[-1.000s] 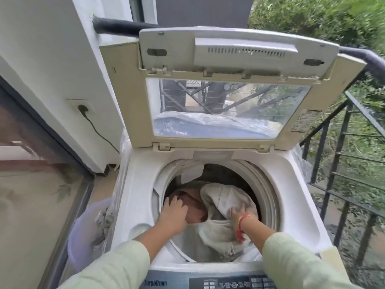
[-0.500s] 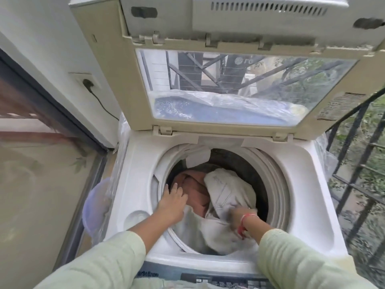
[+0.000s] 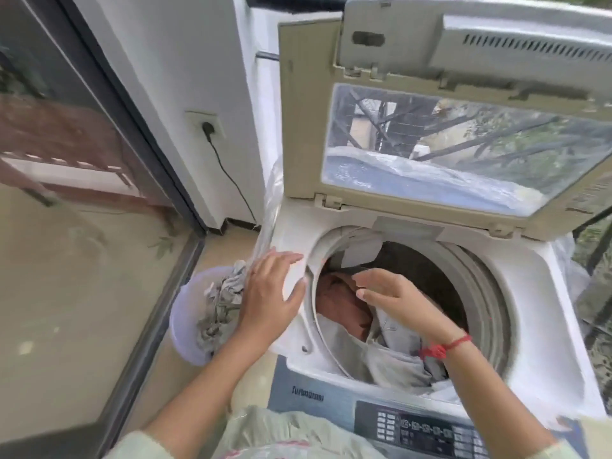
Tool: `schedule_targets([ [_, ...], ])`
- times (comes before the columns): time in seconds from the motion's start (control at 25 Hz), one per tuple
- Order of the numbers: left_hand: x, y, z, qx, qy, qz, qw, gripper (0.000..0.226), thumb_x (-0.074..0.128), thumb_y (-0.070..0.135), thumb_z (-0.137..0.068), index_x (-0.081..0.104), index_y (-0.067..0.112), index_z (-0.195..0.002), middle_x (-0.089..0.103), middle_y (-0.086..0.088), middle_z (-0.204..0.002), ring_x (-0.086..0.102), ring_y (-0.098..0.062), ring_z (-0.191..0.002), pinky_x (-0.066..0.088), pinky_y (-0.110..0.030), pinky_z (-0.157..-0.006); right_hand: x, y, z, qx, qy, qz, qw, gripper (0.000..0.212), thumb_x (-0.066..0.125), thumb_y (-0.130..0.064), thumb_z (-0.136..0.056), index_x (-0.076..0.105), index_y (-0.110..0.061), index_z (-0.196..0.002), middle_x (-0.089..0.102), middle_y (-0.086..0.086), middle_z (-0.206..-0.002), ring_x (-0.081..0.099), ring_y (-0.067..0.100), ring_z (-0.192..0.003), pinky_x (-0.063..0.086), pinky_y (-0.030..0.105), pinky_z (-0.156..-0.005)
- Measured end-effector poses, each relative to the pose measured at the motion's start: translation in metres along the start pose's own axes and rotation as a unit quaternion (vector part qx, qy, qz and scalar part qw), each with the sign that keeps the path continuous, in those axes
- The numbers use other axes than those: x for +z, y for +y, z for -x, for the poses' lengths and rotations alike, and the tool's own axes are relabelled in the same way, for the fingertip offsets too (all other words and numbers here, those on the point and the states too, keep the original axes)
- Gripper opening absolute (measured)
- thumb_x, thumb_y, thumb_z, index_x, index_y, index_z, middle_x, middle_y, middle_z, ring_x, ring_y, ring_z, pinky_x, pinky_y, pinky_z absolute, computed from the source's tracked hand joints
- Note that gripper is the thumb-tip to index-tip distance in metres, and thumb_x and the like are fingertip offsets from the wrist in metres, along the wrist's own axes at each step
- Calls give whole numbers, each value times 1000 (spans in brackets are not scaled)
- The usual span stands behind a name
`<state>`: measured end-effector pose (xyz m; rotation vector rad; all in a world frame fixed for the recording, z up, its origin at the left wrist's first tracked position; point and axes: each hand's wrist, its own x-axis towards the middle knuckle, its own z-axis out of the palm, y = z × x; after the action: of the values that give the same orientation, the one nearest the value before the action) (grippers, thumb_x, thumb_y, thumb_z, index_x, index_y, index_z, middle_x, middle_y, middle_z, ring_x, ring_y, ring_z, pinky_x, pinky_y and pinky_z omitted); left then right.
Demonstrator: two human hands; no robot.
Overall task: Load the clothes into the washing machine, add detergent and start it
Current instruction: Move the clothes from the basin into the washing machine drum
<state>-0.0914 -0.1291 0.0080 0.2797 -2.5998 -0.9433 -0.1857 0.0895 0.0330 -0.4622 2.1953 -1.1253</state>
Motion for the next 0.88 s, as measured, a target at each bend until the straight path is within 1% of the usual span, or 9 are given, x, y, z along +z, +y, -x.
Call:
schedule_targets([
  [0.08,-39,-44,27,-82,80,-4,993,43,45,39,-82,59,14,-115,59,-1,-118,43,-18,-119,33,-30,-100,45,-37,-2,-35,-24,-55,998,23,65,-21,-88,64,-23,-110,67,-6,-109,66,7,-94,51,18,-82],
  [0.16,-70,-99,55,-174,92,-16,980,49,46,43,-79,58,12,-115,58,-7,-118,46,-24,-115,35,-32,-96,88,-77,-12,-66,-46,-81,993,21,64,-19,-88,65,-21,-109,68,-5,-108,67,10,-91,53,20,-82],
  [0.24,-90,-153,80,-240,53,-41,968,54,48,45,-76,57,9,-116,58,-12,-116,51,-30,-109,36,-33,-92,131,-108,-26,-83,-77,-64,992,21,63,-17,-89,64,-18,-111,67,-6,-108,66,7,-92,52,18,-84],
  [0.36,-110,-230,96,-279,-32,-59,958,63,42,50,-73,57,9,-118,59,-13,-113,53,-33,-106,38,-37,-90,196,-139,-60,-72,-112,-43,990,23,62,-15,-90,63,-17,-112,66,-7,-109,64,1,-93,50,14,-82],
  [0.48,-115,-298,99,-308,-125,-77,940,53,53,43,-75,58,11,-117,59,-16,-109,56,-38,-103,46,-44,-87,259,-142,-105,-4,-120,-33,992,26,63,-9,-89,62,-8,-114,64,-2,-109,63,-6,-84,48,11,-77],
  [0.56,-117,-340,97,-313,-191,-89,926,48,64,29,-78,55,12,-122,56,-18,-115,53,-39,-110,42,-46,-93,300,-131,-142,60,-121,-6,991,29,63,-7,-88,61,-4,-116,62,3,-115,62,2,-93,48,17,-82],
  [0.64,-118,-371,92,-324,-251,-95,907,50,62,26,-83,48,15,-130,51,-15,-126,46,-35,-120,39,-42,-99,330,-116,-176,123,-117,24,985,30,63,-7,-87,61,-2,-117,62,8,-120,59,15,-105,46,26,-90],
  [0.76,-110,-414,81,-328,-291,-97,893,49,57,28,-85,45,19,-132,49,-12,-129,44,-32,-123,38,-38,-101,365,-90,-214,214,-97,55,970,28,62,-6,-87,62,0,-115,65,11,-111,58,19,-103,42,26,-86],
  [0.88,-81,-453,68,-322,-337,-101,879,48,54,31,-87,43,19,-133,48,-9,-132,43,-29,-123,37,-35,-101,394,-50,-244,276,-97,104,951,26,59,-8,-87,64,-1,-111,67,14,-110,60,26,-105,44,28,-82],
])
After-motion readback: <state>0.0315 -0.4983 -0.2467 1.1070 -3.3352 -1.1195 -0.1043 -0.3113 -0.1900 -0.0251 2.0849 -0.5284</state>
